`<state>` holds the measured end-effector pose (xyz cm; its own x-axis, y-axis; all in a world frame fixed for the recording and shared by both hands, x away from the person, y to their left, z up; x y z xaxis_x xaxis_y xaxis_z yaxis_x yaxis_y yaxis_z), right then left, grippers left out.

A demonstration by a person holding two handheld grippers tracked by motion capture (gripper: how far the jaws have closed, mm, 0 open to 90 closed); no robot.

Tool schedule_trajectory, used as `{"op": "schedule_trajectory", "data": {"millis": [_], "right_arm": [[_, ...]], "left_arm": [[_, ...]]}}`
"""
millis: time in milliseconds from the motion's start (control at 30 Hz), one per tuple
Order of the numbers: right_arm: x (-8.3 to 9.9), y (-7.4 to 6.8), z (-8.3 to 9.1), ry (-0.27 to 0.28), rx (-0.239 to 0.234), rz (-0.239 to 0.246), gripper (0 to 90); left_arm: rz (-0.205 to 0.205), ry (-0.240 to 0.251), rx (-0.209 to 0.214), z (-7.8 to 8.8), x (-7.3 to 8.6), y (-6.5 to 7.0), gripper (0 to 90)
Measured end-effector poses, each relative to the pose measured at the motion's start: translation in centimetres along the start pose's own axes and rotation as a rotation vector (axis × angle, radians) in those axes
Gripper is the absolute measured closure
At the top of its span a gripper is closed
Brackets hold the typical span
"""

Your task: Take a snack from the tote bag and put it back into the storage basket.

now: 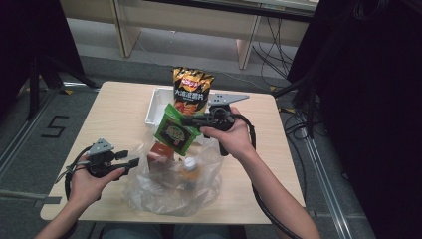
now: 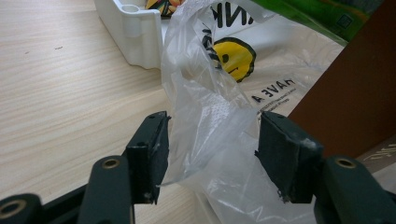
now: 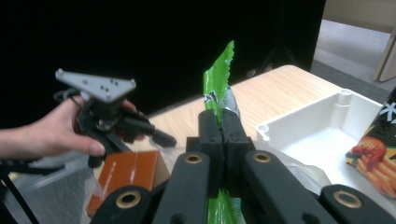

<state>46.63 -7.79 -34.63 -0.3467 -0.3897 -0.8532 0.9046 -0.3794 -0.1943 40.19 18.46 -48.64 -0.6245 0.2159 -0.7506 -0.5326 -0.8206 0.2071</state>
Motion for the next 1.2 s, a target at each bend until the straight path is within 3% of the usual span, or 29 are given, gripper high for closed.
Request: {"op": "schedule_trajectory", "data": {"millis": [67,100,133,267,433,467,533,667,700,833,900,933,1200], "right_arm": [[0.1,-0.1,0.1,-0.007,-0.030,-0.053,90.0],[0.0,0.1,0.1,-0.001,-0.025,-0.041,90.0],[0.1,0.1,0.1,-0.014,-0.020,-0.070,90.0],[-0.1,0.1,0.1,-0.013,-0.027,-0.076,90.0],[-0.1,0.2,0.1,-0.013,-0.015,-0.070,90.0],[-0.3,0.3,0.0,0.005,-0.008,-0.031,90.0],[-0.7,0.2,0.1,0.039,-0.034,-0.054,90.0],[-1.4,0.1,0.3,0.069,-0.039,-0.042,90.0],[-1.9,0.2,0.3,0.081,-0.021,-0.013,90.0],[-2.5,0.0,0.4,0.094,-0.021,-0.022,90.0],[-2.9,0.2,0.4,0.124,-0.012,0.003,90.0],[-3.2,0.1,0.7,0.146,-0.021,-0.013,90.0],[-3.9,0.3,1.3,0.176,-0.002,0.005,90.0]], "left_arm": [[0.000,-0.001,-0.001,0.0,0.0,0.0,42.8],[-0.001,-0.001,-0.001,0.0,0.0,0.0,42.8],[-0.006,-0.001,-0.002,0.0,0.0,-0.1,42.8],[-0.004,0.005,-0.002,0.1,-0.1,0.0,42.8],[0.004,0.004,-0.002,0.0,0.0,0.0,42.8],[-0.006,0.002,-0.003,0.1,0.0,0.0,42.8],[-0.003,0.005,-0.003,0.1,-0.1,0.0,42.8],[-0.003,0.006,-0.003,0.1,-0.1,0.0,42.8],[-0.003,0.005,-0.003,0.1,-0.1,0.0,42.8],[-0.004,0.005,-0.002,0.1,-0.1,0.0,42.8],[-0.002,0.005,-0.002,0.1,-0.1,0.0,42.8],[-0.002,0.004,-0.002,0.0,-0.1,0.0,42.8],[-0.003,0.005,-0.003,0.1,-0.1,0.0,42.8]]}}
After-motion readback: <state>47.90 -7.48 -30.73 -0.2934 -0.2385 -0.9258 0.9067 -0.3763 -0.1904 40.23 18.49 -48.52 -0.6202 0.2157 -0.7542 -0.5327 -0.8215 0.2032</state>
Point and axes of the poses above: each handheld gripper's, and its own axes: z roughly backward along the jaws, x roughly out of its underside, y roughly to its right, the point moved 5 cm from there along -z, roughly forward along the jaws, and after that the axes turned 9 degrees about -y, right-handed, at the moved point
